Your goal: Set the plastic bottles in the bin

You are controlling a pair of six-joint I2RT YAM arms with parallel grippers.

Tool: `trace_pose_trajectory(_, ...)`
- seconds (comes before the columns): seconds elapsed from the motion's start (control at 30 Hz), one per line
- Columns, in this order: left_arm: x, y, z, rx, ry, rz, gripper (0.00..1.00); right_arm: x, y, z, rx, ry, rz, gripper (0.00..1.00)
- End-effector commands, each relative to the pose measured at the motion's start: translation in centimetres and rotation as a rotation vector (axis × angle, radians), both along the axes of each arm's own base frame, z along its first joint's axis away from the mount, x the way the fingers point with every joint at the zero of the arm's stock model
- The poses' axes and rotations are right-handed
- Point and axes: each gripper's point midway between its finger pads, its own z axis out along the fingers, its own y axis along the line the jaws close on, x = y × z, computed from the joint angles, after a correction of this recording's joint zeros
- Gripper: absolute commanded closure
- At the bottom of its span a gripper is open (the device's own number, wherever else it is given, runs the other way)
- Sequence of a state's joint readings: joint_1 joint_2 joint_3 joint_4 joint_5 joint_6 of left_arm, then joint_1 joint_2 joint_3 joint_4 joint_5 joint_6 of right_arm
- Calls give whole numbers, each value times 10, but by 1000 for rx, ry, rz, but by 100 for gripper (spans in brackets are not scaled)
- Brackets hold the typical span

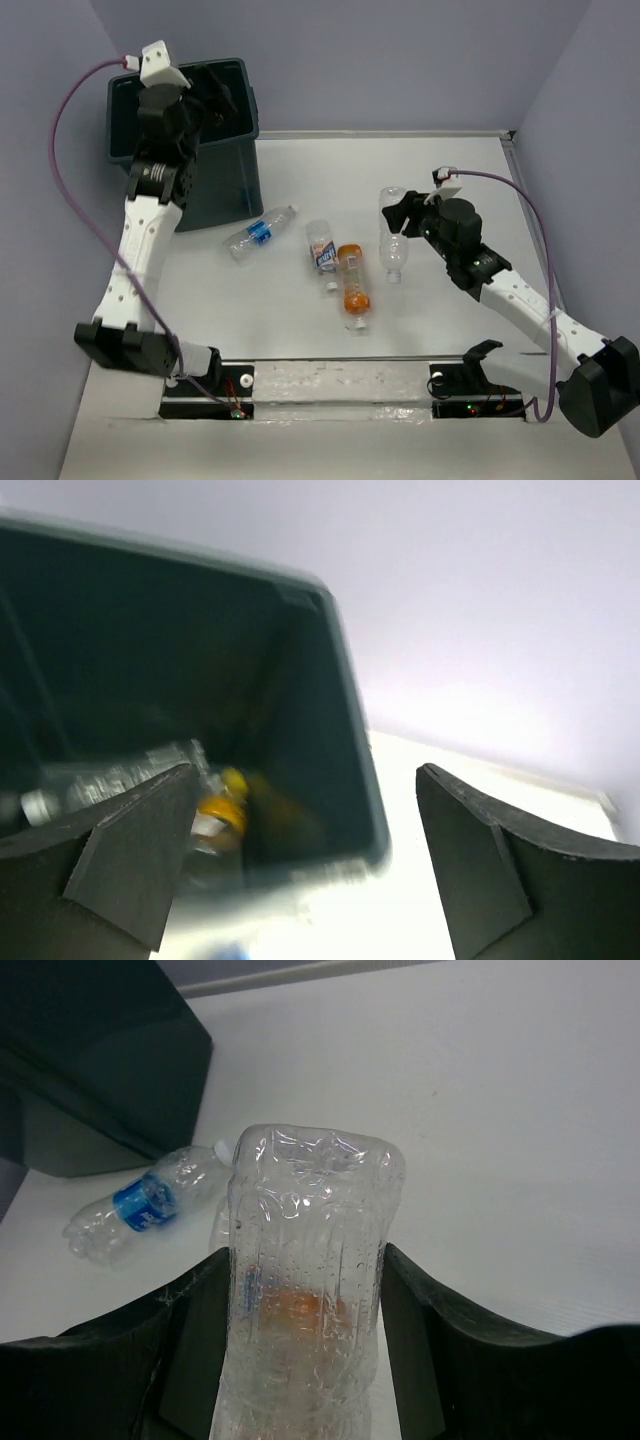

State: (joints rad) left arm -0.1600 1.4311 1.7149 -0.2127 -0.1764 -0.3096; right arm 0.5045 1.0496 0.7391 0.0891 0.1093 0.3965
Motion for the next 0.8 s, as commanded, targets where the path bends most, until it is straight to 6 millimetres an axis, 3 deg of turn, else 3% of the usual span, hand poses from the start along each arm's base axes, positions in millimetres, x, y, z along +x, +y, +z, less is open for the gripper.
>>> trace_pose_trajectory(0.0, -92, -62, -7, -19, -77, -255, 1, -7, 36, 73, 89, -162, 138, 67)
trace_pose_trajectory(0.07, -113, -70, -38, -9, -32, -286, 1, -6, 52, 88, 94, -191, 170, 67)
trace_pose_trajectory(0.13, -136, -73, -85, -19, 47, -315, 1, -8, 72, 108, 101, -229, 220, 67)
trace_pose_trajectory(0.17, -144, -74, -102, -25, 82, -331, 1, -4, 84, 133, 118, -268, 235, 67)
trace_pose_trajectory(0.2, -150, -72, -137, -20, 152, -331, 1, -3, 92, 145, 125, -290, 253, 67)
trace_pose_trajectory(0.27, -166, -69, -156, -52, 184, -334, 1, -1, 119, 177, 139, -352, 304, 67)
trace_pose_trajectory(0.3, -174, -67, -175, -68, 215, -331, 1, 0, 127, 189, 142, -379, 318, 67)
trace_pose_trajectory(0.33, -178, -67, -185, -77, 235, -331, 1, 6, 132, 200, 152, -397, 317, 67)
trace_pose_trajectory(0.47, -196, -71, -234, -140, 313, -358, 1, 12, 182, 249, 194, -498, 425, 67)
trace_pose_trajectory(0.57, -201, -73, -244, -183, 322, -364, 1, 24, 216, 286, 225, -586, 465, 67)
trace_pose_trajectory(0.6, -202, -74, -238, -183, 309, -369, 1, 36, 229, 301, 235, -621, 468, 67)
trace_pose_trajectory(0.77, -205, -81, -249, -232, 343, -390, 1, 61, 265, 333, 279, -690, 474, 68)
